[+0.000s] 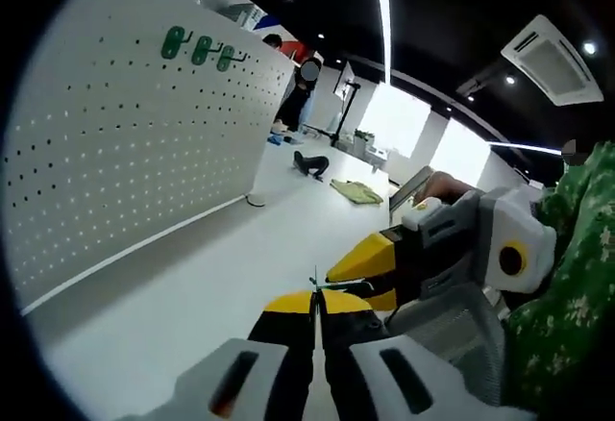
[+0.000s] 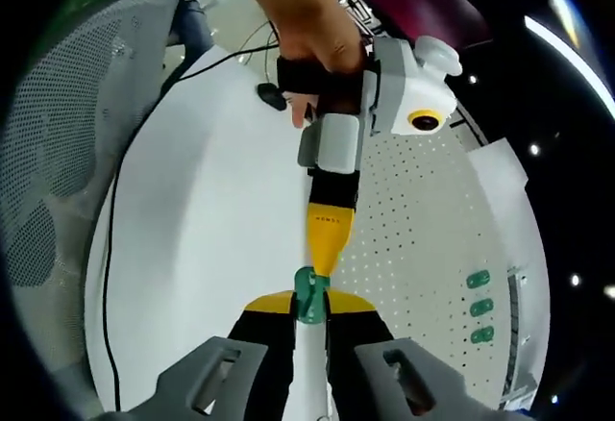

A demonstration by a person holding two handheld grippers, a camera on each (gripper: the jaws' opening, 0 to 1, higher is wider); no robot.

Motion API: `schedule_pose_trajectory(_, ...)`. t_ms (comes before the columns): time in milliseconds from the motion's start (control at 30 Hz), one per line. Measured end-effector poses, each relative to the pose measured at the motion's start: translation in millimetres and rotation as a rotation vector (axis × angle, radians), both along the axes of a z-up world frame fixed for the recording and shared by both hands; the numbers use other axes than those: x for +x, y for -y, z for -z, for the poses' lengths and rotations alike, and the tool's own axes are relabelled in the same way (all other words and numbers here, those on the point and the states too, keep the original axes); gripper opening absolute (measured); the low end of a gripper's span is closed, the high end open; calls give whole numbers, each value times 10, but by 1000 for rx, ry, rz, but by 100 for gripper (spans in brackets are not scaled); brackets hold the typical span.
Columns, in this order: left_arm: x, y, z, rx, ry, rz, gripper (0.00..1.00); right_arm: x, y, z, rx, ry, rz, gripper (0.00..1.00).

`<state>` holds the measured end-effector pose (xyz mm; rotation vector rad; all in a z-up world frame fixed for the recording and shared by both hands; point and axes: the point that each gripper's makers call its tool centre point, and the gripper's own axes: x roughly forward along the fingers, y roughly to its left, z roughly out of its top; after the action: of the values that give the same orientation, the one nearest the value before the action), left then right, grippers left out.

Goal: Insert the hook assembly into the mounting plate slot until the hook locks in place.

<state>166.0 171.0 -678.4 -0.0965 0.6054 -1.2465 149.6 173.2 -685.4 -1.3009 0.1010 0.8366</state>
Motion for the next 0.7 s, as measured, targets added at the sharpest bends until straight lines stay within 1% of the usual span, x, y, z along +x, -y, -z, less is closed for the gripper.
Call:
schedule_pose_trajectory(100, -11, 13, 1, -6, -18, -3, 2, 5, 4, 20, -17, 7, 0, 7)
schedule_pose_trajectory(167, -8, 13, 7, -2, -15, -4, 2, 13, 11, 29, -21, 8, 3, 7)
schedule_pose_trajectory(700, -47, 17, 3, -11, -52, 3, 2, 24, 22, 21, -52, 30, 14, 2)
